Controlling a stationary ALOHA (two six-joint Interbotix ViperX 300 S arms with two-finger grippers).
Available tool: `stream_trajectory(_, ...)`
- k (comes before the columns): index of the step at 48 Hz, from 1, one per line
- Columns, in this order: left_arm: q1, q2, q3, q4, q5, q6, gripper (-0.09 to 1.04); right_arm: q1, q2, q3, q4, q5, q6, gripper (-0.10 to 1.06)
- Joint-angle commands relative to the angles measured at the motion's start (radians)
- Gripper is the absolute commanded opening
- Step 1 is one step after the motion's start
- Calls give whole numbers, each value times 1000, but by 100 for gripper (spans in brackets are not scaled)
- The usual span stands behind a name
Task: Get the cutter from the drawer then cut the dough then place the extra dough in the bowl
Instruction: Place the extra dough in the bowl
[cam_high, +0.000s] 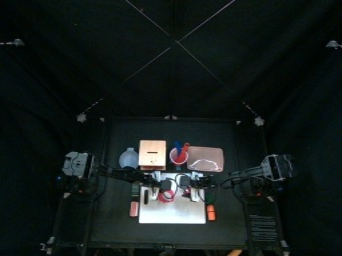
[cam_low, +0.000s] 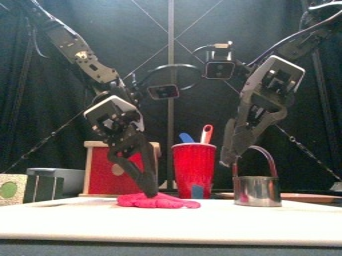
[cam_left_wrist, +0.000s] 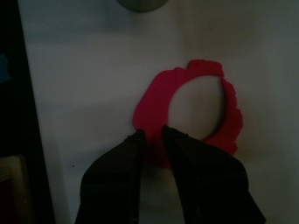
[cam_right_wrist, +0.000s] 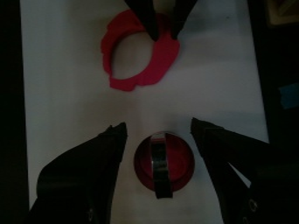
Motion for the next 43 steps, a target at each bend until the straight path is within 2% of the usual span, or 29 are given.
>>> stream_trajectory(1, -9, -78, 20, -2, -78, -2, 63, -3, -17, -8, 3, -8, 0, 93)
stream_trajectory(12, -14, -250, 124, -6, -250, 0, 63, -3, -15, -6, 3, -6, 0, 93)
stream_trajectory(22, 25, -439, 230, -12, -319, 3, 63, -5, -5, -5, 3, -8, 0, 93)
stream_trajectory(33, 236, -650, 347, -8, -295, 9, 63, -3, 12, -8, 3, -8, 0, 93)
stream_trajectory(43, 462, -856, 408, 37, -118, 9, 63, -3, 12, -5, -3, -9, -2, 93)
